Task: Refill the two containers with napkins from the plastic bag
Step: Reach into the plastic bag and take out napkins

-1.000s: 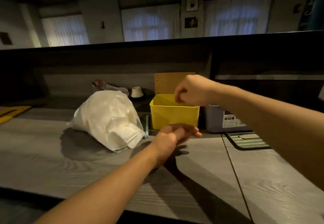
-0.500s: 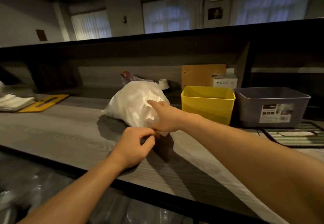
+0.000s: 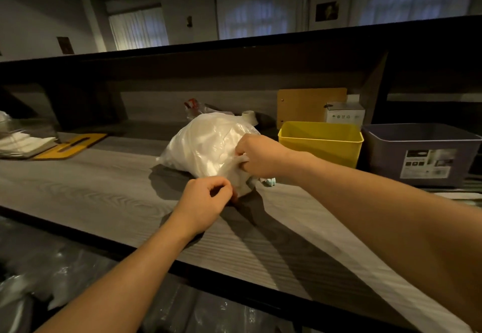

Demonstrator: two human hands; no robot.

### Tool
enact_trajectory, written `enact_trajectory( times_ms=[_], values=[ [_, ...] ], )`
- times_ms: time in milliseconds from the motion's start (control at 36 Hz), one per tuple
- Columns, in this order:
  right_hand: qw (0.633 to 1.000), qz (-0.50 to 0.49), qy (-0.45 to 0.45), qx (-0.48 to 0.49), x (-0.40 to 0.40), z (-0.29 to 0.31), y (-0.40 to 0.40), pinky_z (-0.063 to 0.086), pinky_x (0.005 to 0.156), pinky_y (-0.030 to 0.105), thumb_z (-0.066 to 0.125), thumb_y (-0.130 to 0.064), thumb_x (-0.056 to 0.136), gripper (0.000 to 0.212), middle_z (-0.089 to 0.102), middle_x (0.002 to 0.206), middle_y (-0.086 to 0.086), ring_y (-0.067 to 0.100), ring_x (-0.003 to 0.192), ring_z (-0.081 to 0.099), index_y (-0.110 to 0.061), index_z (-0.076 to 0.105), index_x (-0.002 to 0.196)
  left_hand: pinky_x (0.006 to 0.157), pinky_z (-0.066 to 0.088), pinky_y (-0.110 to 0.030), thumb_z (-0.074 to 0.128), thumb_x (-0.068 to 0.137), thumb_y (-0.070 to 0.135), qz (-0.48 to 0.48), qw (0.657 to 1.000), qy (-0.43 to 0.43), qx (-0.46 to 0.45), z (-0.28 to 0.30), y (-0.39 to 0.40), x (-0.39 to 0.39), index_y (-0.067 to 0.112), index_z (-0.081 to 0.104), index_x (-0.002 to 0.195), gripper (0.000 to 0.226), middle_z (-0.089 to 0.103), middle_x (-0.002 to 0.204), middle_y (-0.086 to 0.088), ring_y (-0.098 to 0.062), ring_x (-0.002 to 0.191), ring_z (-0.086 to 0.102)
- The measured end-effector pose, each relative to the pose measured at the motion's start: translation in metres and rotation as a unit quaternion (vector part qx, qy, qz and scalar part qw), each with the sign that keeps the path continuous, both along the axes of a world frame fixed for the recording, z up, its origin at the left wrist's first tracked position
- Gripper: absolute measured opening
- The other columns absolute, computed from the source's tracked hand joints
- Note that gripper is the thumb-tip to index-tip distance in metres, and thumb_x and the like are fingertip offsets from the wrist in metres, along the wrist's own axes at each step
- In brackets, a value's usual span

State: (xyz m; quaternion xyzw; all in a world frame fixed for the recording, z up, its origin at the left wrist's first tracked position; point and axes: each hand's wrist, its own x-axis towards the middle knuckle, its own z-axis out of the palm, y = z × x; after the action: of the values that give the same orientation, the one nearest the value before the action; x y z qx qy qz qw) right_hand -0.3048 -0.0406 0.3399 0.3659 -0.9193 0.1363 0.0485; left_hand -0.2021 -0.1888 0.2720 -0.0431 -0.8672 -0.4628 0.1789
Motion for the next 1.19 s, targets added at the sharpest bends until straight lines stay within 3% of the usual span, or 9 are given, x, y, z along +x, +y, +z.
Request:
enact_trajectory(
  times_ms=[167, 306, 472, 583, 667, 778, 889, 1028, 1194],
  values=[
    [0.996, -0.023, -0.081, -0.034, 0.007, 0.017, 0.022, 0.041, 0.057, 0.022, 0.063, -0.014, 0.093, 0.014, 0.063, 0.076, -0.002, 0.014, 0.071, 0.058, -0.018, 0.067, 0.08, 0.07, 0.055, -0.042, 0.068, 0.092, 0.016, 0.01, 0.999, 0.03, 0.023, 0.0, 0.001, 0.001, 0.025, 0.067, 0.067, 0.026, 0.068, 0.067, -0.002, -0.017, 0.066, 0.063],
    [0.966, -0.055, -0.212, -0.136, 0.025, 0.032, 0.065, 0.052, 0.074, 0.026, 0.076, -0.018, 0.086, 0.01, 0.071, 0.094, -0.002, 0.016, 0.089, 0.066, -0.02, 0.071, 0.095, 0.068, 0.056, -0.038, 0.077, 0.087, 0.032, -0.017, 0.999, 0.028, 0.04, 0.003, 0.004, 0.006, 0.03, 0.063, 0.086, 0.014, 0.068, 0.083, 0.007, -0.011, 0.075, 0.064],
    [0.892, -0.088, -0.409, -0.173, 0.039, 0.025, 0.135, 0.059, 0.088, 0.039, 0.08, -0.022, 0.079, 0.039, 0.072, 0.109, 0.01, 0.028, 0.102, 0.071, -0.011, 0.066, 0.114, 0.088, 0.055, -0.021, 0.08, 0.061, 0.07, -0.139, 0.979, -0.074, 0.13, 0.01, 0.052, 0.007, 0.048, 0.033, 0.135, 0.091, 0.044, 0.141, 0.017, 0.007, 0.117, 0.056],
    [0.858, -0.07, -0.466, -0.206, 0.047, 0.012, 0.173, 0.06, 0.08, 0.034, 0.072, -0.018, 0.084, 0.037, 0.072, 0.104, 0.009, 0.022, 0.093, 0.073, -0.011, 0.063, 0.119, 0.076, 0.057, -0.02, 0.077, 0.076, 0.036, -0.202, 0.932, -0.16, 0.255, 0.016, 0.085, 0.0, 0.039, 0.02, 0.153, 0.095, 0.061, 0.129, 0.007, -0.003, 0.103, 0.069],
    [0.837, -0.066, -0.485, -0.245, 0.05, 0.004, 0.194, 0.06, 0.077, 0.032, 0.07, -0.016, 0.084, 0.036, 0.072, 0.1, 0.007, 0.02, 0.088, 0.072, -0.011, 0.062, 0.119, 0.09, 0.059, -0.035, 0.081, 0.079, 0.009, -0.27, 0.888, -0.234, 0.289, 0.019, 0.102, -0.011, 0.033, 0.033, 0.15, 0.089, 0.059, 0.133, -0.005, -0.021, 0.111, 0.069],
    [0.832, -0.091, -0.476, -0.269, 0.05, -0.008, 0.212, 0.06, 0.08, 0.034, 0.069, -0.011, 0.091, 0.033, 0.072, 0.107, 0.006, 0.021, 0.097, 0.072, -0.016, 0.063, 0.122, 0.089, 0.059, -0.039, 0.076, 0.078, 0.007, -0.28, 0.885, -0.235, 0.287, 0.016, 0.127, -0.03, 0.013, 0.06, 0.127, 0.052, 0.065, 0.125, -0.016, -0.028, 0.108, 0.069],
    [0.868, -0.151, -0.411, -0.234, 0.049, -0.016, 0.226, 0.057, 0.089, 0.04, 0.071, -0.004, 0.088, 0.038, 0.07, 0.115, 0.002, 0.021, 0.106, 0.067, -0.025, 0.063, 0.118, 0.071, 0.059, -0.032, 0.071, 0.083, 0.004, -0.24, 0.912, -0.202, 0.265, 0.015, 0.147, -0.052, 0.008, 0.061, 0.103, 0.023, 0.067, 0.099, -0.013, -0.022, 0.087, 0.067],
    [0.919, -0.201, -0.296, -0.168, 0.052, -0.013, 0.241, 0.052, 0.087, 0.033, 0.07, -0.005, 0.089, 0.051, 0.067, 0.112, -0.007, 0.017, 0.104, 0.063, -0.026, 0.059, 0.133, 0.071, 0.059, -0.031, 0.07, 0.087, -0.001, -0.224, 0.929, -0.185, 0.228, 0.015, 0.158, -0.076, 0.011, 0.062, 0.107, 0.024, 0.069, 0.106, -0.012, -0.02, 0.089, 0.071],
    [0.966, -0.186, -0.126, -0.127, 0.052, -0.021, 0.248, 0.045, 0.078, 0.018, 0.062, -0.02, 0.098, 0.032, 0.057, 0.105, -0.022, 0.004, 0.1, 0.056, -0.028, 0.065, 0.128, 0.073, 0.061, -0.034, 0.057, 0.095, -0.004, -0.211, 0.919, -0.184, 0.278, 0.011, 0.157, -0.079, 0.011, 0.064, 0.113, 0.024, 0.069, 0.109, -0.011, -0.021, 0.092, 0.071]
  ],
)
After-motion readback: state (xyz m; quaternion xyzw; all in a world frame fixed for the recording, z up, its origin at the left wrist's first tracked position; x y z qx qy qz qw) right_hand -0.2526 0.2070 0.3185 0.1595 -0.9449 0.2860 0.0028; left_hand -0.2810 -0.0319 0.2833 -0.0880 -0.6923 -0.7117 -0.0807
